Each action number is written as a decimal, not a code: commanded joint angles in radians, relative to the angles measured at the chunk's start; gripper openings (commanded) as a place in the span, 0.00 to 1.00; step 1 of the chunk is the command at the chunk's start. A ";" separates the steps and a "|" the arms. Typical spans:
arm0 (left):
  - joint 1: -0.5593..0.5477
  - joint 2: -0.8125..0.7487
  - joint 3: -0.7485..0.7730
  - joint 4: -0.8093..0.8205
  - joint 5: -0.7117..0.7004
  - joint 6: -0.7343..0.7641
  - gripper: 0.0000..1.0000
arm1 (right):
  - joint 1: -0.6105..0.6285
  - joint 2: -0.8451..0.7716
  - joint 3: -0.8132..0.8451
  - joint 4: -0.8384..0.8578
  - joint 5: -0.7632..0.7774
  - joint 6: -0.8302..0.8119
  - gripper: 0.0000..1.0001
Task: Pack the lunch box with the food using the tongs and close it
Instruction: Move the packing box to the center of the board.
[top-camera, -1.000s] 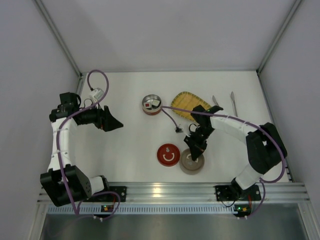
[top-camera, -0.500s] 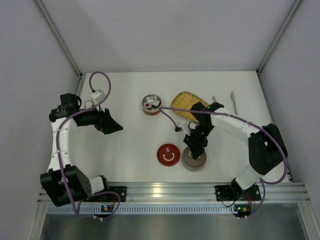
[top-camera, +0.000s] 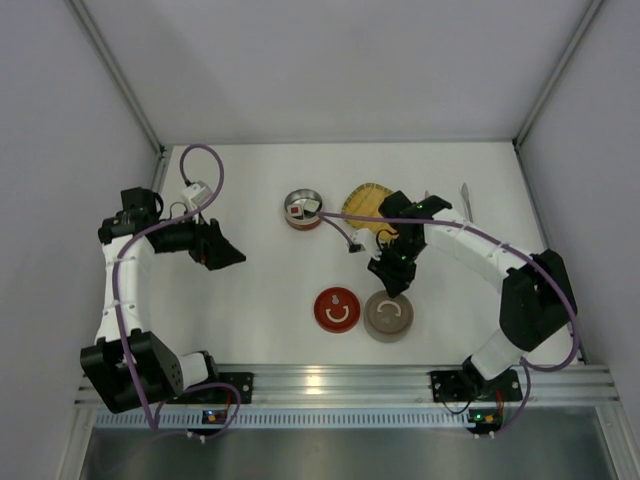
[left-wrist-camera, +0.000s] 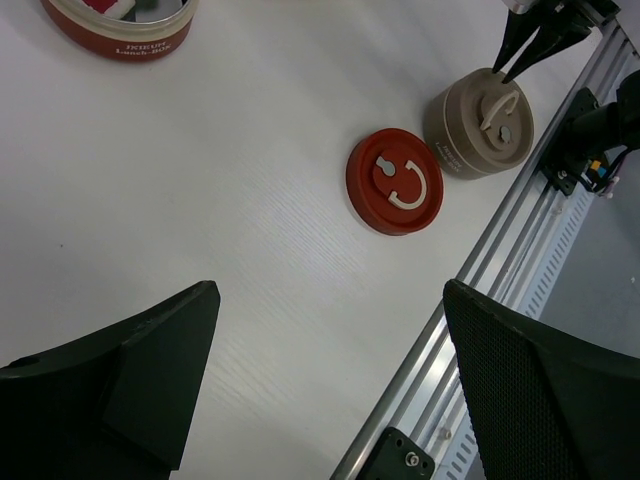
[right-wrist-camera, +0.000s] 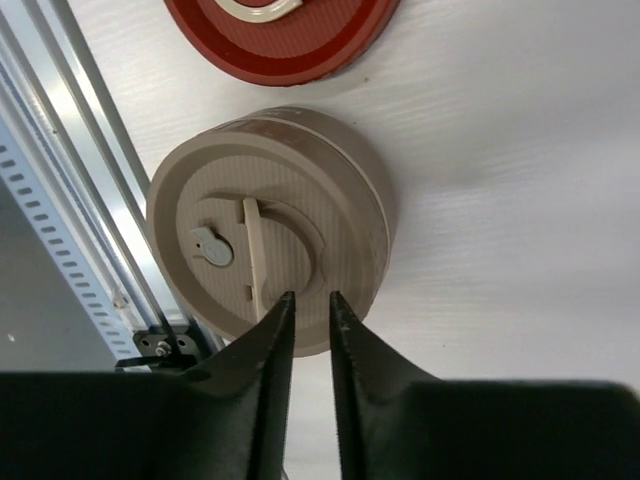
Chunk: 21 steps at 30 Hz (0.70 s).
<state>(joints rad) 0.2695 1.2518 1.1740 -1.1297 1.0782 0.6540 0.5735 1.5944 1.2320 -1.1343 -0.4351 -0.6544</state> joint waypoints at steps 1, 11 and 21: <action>0.005 -0.032 -0.008 -0.008 0.008 0.056 0.98 | 0.003 -0.036 0.031 0.059 0.067 -0.011 0.16; 0.002 -0.068 -0.050 -0.013 -0.046 0.141 0.98 | -0.001 -0.074 -0.025 0.131 0.090 -0.034 0.11; -0.514 -0.218 -0.232 0.358 -0.574 -0.137 0.98 | -0.017 -0.145 -0.039 0.117 -0.026 -0.002 0.67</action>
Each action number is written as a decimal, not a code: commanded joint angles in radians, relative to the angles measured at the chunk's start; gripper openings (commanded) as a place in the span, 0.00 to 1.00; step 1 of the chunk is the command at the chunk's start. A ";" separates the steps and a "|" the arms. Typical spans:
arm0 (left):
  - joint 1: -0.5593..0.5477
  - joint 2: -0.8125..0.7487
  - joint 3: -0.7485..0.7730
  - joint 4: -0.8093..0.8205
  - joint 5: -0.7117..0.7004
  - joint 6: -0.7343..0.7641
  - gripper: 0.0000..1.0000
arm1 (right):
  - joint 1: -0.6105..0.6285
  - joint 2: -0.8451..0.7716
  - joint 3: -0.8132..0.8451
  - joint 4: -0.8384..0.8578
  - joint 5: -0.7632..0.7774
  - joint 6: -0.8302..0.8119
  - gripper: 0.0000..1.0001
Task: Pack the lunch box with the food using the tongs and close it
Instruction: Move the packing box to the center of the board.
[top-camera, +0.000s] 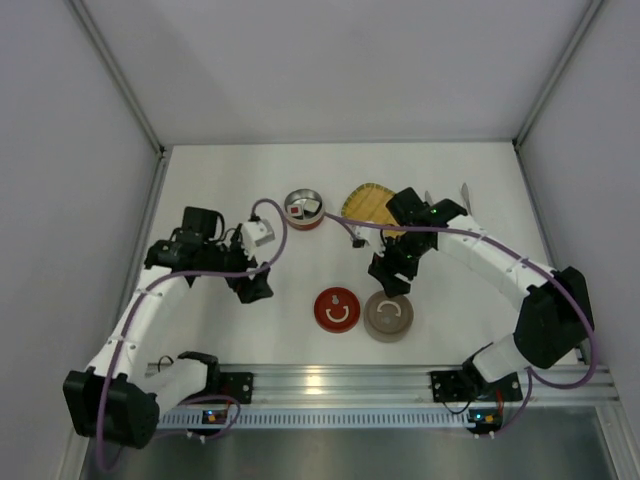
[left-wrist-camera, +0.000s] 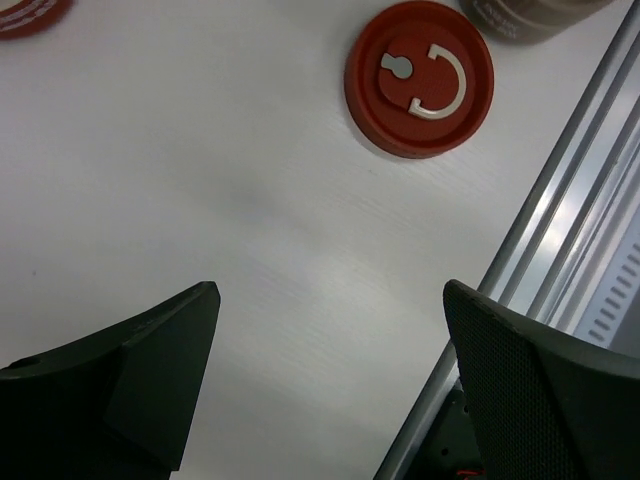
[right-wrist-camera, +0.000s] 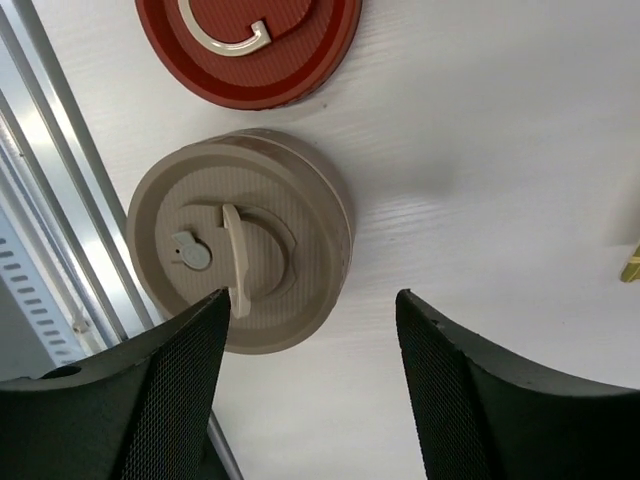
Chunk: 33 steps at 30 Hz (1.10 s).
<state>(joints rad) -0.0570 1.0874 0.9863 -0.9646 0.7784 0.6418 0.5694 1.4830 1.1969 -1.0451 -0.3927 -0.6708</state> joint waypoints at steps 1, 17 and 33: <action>-0.228 -0.049 -0.055 0.211 -0.319 -0.137 0.98 | -0.014 -0.038 -0.006 0.030 -0.080 0.020 0.67; -0.279 0.100 -0.012 0.259 -0.257 -0.229 0.95 | -0.016 -0.070 -0.155 0.111 -0.023 -0.039 0.21; -0.668 0.177 -0.052 0.449 -0.752 -0.281 0.86 | -0.236 -0.033 -0.031 0.120 -0.307 0.131 0.68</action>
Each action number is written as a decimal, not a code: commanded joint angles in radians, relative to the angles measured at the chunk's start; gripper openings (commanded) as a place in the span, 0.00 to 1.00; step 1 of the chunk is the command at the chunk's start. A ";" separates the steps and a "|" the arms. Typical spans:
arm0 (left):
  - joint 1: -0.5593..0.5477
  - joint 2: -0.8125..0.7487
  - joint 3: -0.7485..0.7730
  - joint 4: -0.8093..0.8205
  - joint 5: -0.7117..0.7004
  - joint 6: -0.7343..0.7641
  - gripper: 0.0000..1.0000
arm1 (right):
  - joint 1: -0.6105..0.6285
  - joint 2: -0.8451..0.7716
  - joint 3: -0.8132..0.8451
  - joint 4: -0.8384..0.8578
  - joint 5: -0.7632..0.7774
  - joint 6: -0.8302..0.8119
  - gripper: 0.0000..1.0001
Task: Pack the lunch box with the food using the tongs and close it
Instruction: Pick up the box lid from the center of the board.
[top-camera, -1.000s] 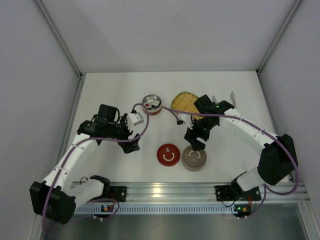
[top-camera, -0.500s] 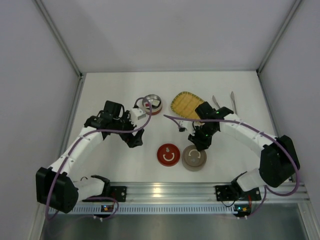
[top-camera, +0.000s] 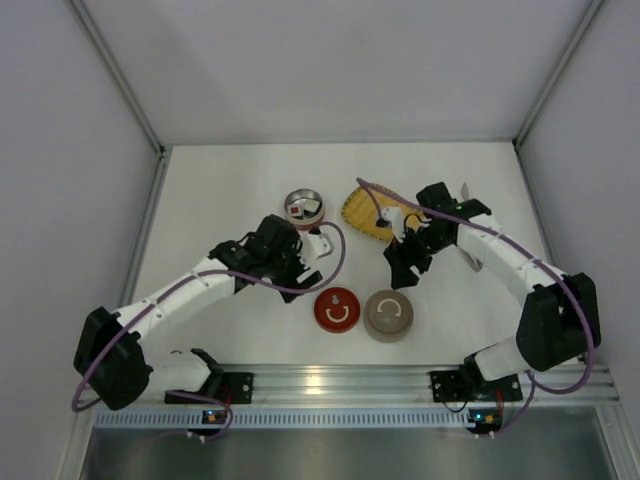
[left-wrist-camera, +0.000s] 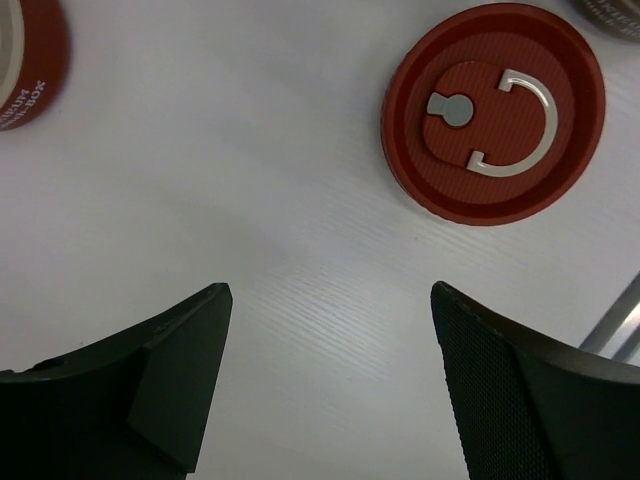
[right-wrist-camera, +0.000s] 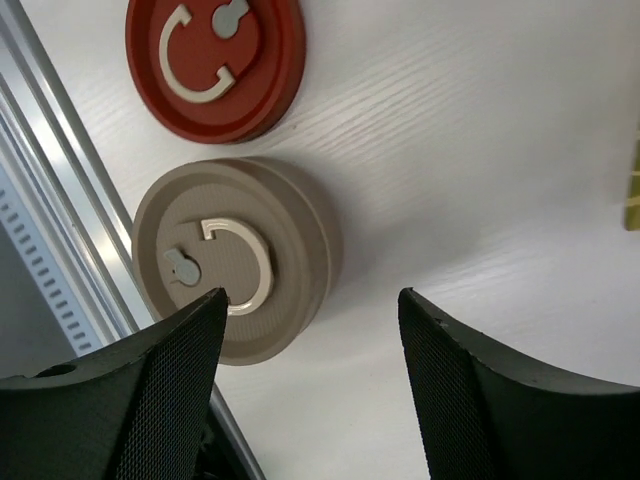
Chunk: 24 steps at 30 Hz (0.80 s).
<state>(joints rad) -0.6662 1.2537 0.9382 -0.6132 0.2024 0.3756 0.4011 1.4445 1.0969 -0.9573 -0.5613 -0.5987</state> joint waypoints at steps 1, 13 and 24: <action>-0.081 0.021 -0.003 0.116 -0.232 -0.012 0.86 | -0.076 0.013 0.075 0.034 -0.143 0.066 0.69; -0.308 0.006 0.019 0.138 -0.428 0.109 0.82 | -0.073 0.218 0.167 0.094 -0.219 0.162 0.66; -0.367 -0.143 -0.085 0.187 -0.288 0.175 0.84 | 0.125 0.422 0.342 0.103 -0.167 0.171 0.61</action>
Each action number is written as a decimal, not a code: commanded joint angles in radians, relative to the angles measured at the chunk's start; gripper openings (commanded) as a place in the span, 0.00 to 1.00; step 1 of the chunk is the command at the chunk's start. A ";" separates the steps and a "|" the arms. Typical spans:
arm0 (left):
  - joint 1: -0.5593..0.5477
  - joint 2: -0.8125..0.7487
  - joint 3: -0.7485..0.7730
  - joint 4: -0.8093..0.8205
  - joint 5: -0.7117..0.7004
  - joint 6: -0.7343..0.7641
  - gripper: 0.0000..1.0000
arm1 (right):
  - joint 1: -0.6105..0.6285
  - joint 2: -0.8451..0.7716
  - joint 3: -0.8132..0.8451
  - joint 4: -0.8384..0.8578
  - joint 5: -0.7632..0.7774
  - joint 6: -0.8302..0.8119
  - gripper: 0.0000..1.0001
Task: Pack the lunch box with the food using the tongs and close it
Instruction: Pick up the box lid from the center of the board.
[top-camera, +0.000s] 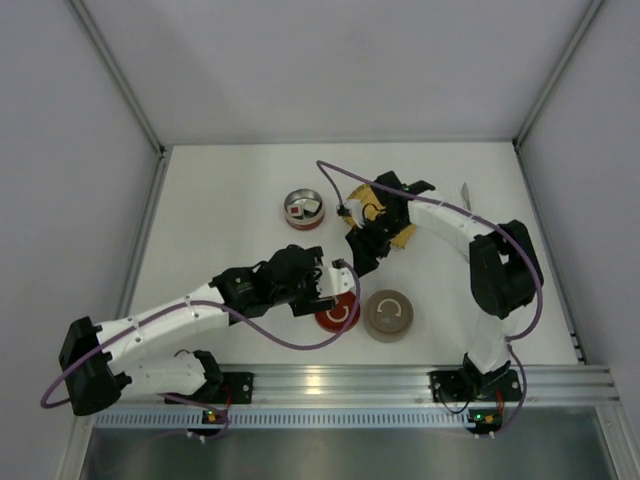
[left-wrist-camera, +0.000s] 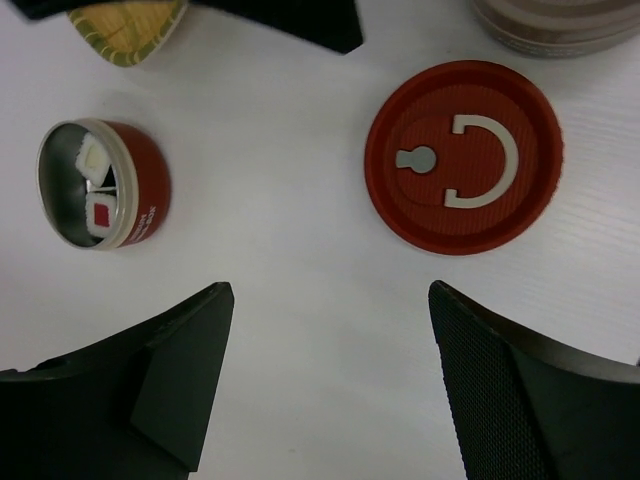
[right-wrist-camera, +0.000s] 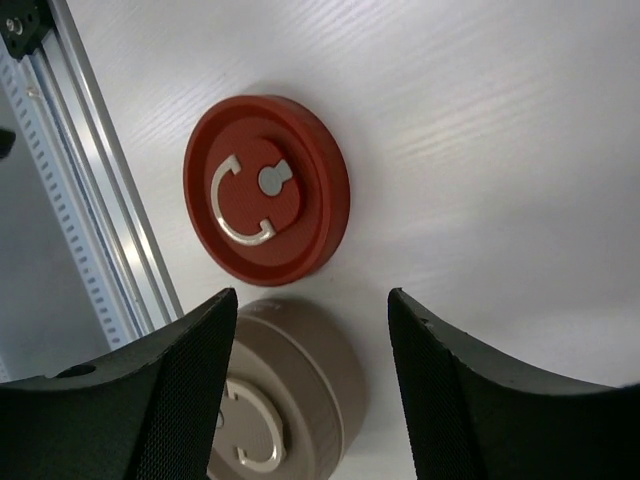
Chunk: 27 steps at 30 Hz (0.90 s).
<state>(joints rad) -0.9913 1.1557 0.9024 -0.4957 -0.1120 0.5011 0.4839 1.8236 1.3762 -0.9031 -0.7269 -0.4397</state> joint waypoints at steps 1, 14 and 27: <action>-0.076 -0.045 -0.057 0.075 0.014 0.057 0.84 | 0.051 0.072 0.089 0.050 0.012 0.012 0.61; -0.148 0.096 -0.053 0.152 0.009 0.066 0.80 | 0.170 0.218 0.182 0.003 0.126 -0.019 0.57; -0.250 0.278 -0.017 0.178 -0.101 0.054 0.78 | 0.193 0.292 0.181 -0.020 0.158 -0.037 0.50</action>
<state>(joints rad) -1.2263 1.4151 0.8444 -0.3614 -0.1692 0.5674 0.6582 2.0975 1.5341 -0.9154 -0.5873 -0.4625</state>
